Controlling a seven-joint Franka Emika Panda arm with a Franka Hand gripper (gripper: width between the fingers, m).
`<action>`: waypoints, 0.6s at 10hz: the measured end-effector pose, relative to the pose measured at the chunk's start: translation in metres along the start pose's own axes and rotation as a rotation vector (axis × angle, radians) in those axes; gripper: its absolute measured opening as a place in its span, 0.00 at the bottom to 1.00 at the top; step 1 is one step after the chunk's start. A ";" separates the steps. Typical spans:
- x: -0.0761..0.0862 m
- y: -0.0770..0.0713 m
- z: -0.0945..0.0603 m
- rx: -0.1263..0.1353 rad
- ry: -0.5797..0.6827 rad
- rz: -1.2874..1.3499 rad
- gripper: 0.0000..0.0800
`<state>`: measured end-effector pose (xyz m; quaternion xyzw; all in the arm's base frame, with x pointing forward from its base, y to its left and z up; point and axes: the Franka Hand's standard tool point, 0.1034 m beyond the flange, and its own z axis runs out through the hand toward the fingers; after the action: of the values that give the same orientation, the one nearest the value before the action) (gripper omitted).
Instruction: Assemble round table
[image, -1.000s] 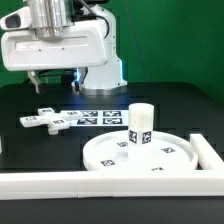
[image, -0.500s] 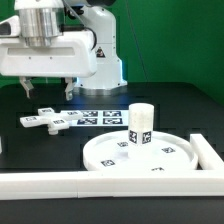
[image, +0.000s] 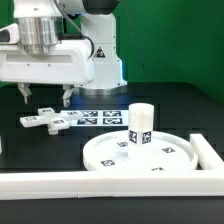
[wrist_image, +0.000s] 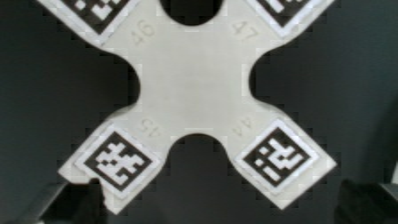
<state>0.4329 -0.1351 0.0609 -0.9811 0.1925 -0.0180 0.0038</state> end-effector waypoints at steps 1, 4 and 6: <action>-0.004 0.004 0.006 -0.010 0.002 -0.020 0.81; -0.016 0.003 0.012 -0.014 -0.007 -0.032 0.81; -0.015 0.003 0.012 -0.014 -0.007 -0.031 0.81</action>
Offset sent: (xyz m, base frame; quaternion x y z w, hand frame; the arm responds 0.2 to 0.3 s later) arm -0.0169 0.0122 -0.0015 -0.0070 0.0120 -0.0010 0.9999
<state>0.4181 -0.1322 0.0479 -0.9841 0.1774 -0.0132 -0.0026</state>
